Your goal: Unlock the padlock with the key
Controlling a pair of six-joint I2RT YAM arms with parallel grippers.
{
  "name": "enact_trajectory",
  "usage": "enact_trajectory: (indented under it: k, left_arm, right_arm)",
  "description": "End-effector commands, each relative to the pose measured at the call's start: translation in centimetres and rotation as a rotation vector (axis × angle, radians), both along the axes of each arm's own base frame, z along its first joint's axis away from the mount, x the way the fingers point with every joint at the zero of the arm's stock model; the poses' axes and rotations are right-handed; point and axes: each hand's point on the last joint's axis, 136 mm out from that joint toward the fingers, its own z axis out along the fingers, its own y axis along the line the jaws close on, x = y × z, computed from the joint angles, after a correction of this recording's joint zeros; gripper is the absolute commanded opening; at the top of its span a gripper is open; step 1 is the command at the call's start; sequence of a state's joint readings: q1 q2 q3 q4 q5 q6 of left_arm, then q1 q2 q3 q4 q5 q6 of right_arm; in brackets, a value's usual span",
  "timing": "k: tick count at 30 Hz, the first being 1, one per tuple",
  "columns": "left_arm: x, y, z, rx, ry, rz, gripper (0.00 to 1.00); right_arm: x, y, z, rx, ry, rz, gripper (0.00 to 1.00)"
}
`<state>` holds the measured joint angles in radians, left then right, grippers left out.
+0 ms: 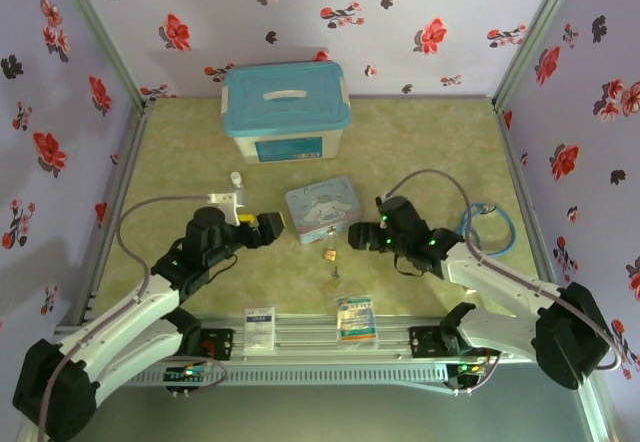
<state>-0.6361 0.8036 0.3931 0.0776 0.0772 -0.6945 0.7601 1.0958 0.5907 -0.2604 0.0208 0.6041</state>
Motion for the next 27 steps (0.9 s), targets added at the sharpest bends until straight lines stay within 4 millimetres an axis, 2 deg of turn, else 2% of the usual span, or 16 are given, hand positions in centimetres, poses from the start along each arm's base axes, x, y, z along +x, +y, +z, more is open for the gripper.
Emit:
enact_trajectory:
  k: [1, 9, 13, 19, 27]
  left_arm:
    - [-1.1, -0.2, -1.5, -0.007, 0.047, 0.037, 1.0]
    - [-2.1, -2.2, -3.0, -0.039, 0.088, 0.018, 1.0]
    - [-2.3, -2.8, -3.6, -0.032, 0.099, 0.005, 0.98]
    - [-2.4, -3.4, -4.1, -0.027, 0.104, -0.008, 0.98]
    - [-2.3, -3.4, -4.4, -0.023, 0.107, -0.007, 0.98]
  right_arm:
    - [-2.1, 0.1, -2.5, -0.069, 0.048, -0.041, 0.76]
    - [-5.5, 4.6, -4.8, -0.128, 0.055, 0.025, 0.62]
    - [-6.3, 6.1, -5.7, -0.184, 0.043, 0.053, 0.48]
    - [-6.6, 7.2, -6.1, -0.167, 0.024, 0.057, 0.41]
    - [-6.2, 6.1, -7.2, -0.22, 0.007, 0.028, 0.34]
